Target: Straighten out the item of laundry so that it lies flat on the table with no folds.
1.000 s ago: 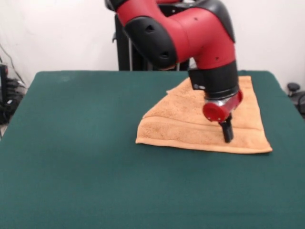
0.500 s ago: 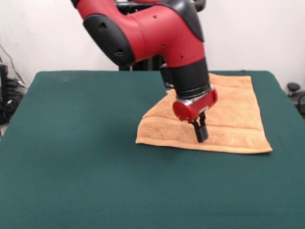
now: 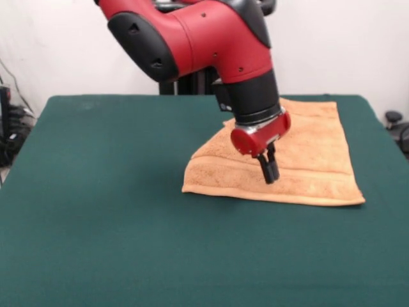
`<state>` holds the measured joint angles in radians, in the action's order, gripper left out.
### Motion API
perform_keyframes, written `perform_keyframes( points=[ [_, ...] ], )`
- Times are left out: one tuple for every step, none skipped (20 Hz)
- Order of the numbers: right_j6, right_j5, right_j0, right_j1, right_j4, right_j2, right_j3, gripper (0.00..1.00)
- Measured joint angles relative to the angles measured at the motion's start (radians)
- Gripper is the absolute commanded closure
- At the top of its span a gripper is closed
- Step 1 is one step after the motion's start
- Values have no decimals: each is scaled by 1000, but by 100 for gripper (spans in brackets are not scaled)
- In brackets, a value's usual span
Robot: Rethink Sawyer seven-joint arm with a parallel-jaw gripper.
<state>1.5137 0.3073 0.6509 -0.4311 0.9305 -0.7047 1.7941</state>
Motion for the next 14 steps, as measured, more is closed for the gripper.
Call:
perform_keyframes(
  points=[
    [0,0,0,0,-1,-4,5,100],
    [0,0,0,0,-2,-7,9,100],
    [0,0,0,0,-2,-10,13,100],
    [0,0,-1,0,-2,-16,19,100],
    [0,0,-3,0,-2,-20,22,100],
    [0,0,-4,0,-2,-22,23,100],
    [0,0,-5,0,-2,-24,24,100],
    [0,0,-10,0,-2,-28,26,100],
    [0,0,-11,0,-2,-29,27,100],
    [0,0,-15,0,-2,-31,26,100],
    [0,0,-20,0,-2,-31,27,100],
    [0,0,-24,0,-1,-31,26,100],
    [0,0,-28,1,-1,-31,26,100],
    [0,-1,-33,1,0,-31,26,100]
  ],
)
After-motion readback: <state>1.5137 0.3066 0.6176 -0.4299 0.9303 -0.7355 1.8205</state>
